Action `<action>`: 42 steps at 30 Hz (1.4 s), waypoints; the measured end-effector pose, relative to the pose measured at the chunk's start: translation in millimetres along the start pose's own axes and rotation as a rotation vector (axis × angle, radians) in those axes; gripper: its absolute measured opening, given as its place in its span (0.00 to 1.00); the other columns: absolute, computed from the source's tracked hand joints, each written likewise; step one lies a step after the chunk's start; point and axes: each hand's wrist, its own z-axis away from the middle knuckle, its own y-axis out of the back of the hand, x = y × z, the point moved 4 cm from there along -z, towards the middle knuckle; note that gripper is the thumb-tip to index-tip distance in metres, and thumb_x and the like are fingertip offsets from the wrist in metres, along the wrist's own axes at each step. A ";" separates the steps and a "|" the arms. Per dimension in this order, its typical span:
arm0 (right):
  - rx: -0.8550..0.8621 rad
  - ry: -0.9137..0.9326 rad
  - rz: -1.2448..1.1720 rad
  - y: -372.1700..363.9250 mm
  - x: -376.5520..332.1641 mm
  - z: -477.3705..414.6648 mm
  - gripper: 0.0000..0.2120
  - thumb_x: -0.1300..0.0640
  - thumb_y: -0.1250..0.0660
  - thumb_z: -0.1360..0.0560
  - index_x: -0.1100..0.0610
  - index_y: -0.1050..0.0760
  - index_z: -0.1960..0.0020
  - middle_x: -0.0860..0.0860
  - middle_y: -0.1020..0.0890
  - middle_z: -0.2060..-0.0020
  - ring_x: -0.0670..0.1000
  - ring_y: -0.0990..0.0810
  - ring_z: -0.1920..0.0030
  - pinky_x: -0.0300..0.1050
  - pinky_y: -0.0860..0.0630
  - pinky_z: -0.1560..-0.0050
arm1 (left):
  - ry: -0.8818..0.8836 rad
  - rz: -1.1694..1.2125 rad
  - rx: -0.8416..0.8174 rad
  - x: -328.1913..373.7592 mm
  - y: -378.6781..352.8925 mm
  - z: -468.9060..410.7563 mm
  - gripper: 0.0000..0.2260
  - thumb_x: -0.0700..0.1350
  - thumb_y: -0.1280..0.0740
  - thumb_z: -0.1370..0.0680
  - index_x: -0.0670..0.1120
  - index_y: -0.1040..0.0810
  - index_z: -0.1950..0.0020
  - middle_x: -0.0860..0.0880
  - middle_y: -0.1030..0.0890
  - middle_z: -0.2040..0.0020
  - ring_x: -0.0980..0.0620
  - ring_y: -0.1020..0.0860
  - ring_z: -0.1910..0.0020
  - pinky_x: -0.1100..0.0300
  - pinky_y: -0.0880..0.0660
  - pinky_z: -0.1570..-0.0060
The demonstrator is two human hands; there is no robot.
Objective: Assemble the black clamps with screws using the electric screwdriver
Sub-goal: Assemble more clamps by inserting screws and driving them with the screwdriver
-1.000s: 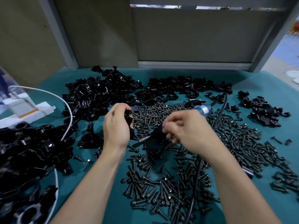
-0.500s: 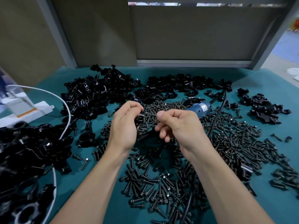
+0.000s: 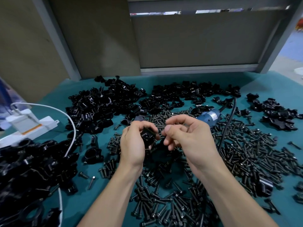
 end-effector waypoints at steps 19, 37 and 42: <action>-0.112 0.243 0.602 -15.3 -8.8 11.4 0.09 0.62 0.23 0.26 0.50 0.17 0.60 0.46 0.16 0.68 0.47 0.17 0.67 0.42 0.19 0.66 | -0.301 -0.243 -0.106 9.0 -2.1 -2.6 0.16 0.51 0.39 0.26 0.47 0.15 0.65 0.46 0.17 0.67 0.43 0.19 0.62 0.45 0.22 0.62; 0.007 -0.114 -0.139 -17.9 9.7 6.7 0.08 0.63 0.26 0.25 0.56 0.15 0.62 0.57 0.17 0.68 0.49 0.21 0.72 0.38 0.25 0.73 | -0.124 0.099 -0.316 4.1 -6.5 -9.2 0.17 0.52 0.36 0.24 0.38 0.17 0.57 0.38 0.22 0.70 0.42 0.22 0.71 0.49 0.23 0.67; 0.108 -0.099 -0.134 -11.9 6.6 5.1 0.07 0.49 0.24 0.35 0.53 0.15 0.64 0.53 0.19 0.71 0.46 0.27 0.76 0.35 0.33 0.77 | -0.295 -0.104 -0.309 8.1 -4.8 -11.3 0.20 0.58 0.35 0.18 0.43 0.14 0.50 0.42 0.15 0.59 0.35 0.17 0.57 0.34 0.21 0.52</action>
